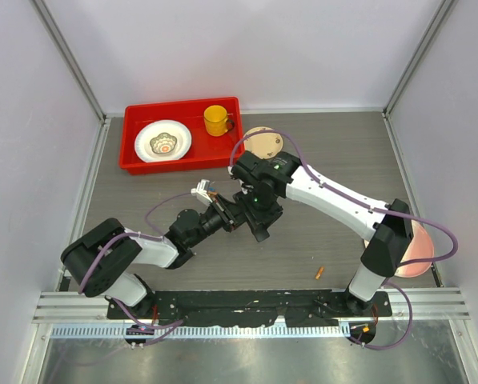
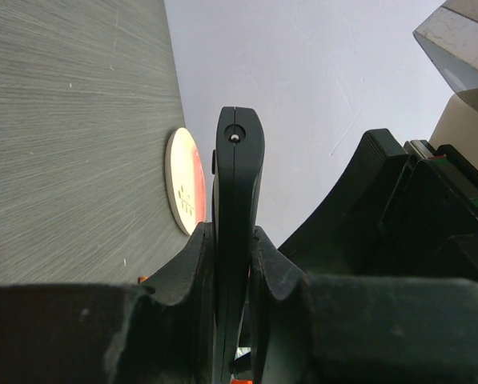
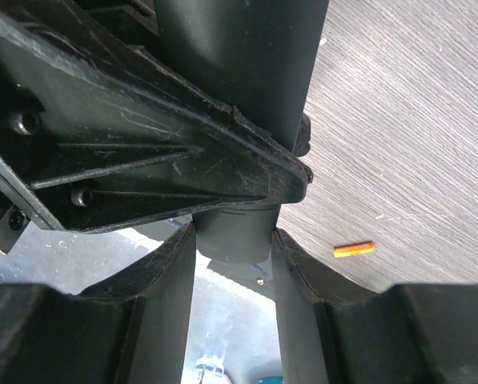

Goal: Load the batteries into the remote control

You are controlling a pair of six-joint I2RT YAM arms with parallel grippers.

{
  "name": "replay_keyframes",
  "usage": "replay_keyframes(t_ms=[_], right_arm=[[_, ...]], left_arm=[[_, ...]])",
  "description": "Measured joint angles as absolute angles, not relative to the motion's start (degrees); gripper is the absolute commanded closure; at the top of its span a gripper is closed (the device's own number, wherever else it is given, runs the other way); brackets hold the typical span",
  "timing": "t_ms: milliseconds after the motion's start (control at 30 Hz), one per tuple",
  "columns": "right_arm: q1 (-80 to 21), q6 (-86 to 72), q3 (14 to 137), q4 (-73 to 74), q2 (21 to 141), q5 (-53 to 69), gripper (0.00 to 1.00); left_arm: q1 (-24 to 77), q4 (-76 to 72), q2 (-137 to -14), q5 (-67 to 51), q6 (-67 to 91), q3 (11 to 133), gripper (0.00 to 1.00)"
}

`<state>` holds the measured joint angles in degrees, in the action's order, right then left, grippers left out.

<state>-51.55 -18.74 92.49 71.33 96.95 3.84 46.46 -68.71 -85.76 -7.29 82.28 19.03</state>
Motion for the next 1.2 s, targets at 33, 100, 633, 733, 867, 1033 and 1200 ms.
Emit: replay_keyframes(t_ms=[33, 100, 633, 733, 867, 1033, 1200], right_arm=[[-51.5, -18.7, 92.5, 71.4, 97.0, 3.9, 0.99], [-51.4, -18.7, 92.6, 71.4, 97.1, 3.9, 0.99], [-49.7, -18.7, 91.4, 68.6, 93.3, 5.6, 0.48], [-49.6, -19.1, 90.7, 66.3, 90.1, 6.3, 0.45], [-49.6, -20.2, 88.1, 62.8, 82.5, 6.3, 0.45], [-49.6, -24.4, 75.7, 54.0, 69.3, -2.3, 0.47], [-49.4, -28.0, 61.7, 48.0, 65.6, -12.0, 0.48]], left_arm=[[46.5, -68.7, -85.8, -7.2, 82.1, 19.1, 1.0], [46.6, -68.7, -85.9, -7.1, 82.0, 19.2, 1.0], [47.5, -68.2, -84.7, -7.4, 79.6, 19.7, 1.0], [47.0, -66.6, -83.0, -8.4, 78.7, 20.4, 1.0], [43.7, -60.4, -79.7, -9.1, 76.7, 21.6, 1.0], [40.3, -30.7, -72.9, -4.8, 66.7, 31.9, 1.0], [40.6, 3.4, -75.0, 7.9, 52.7, 52.1, 1.0]])
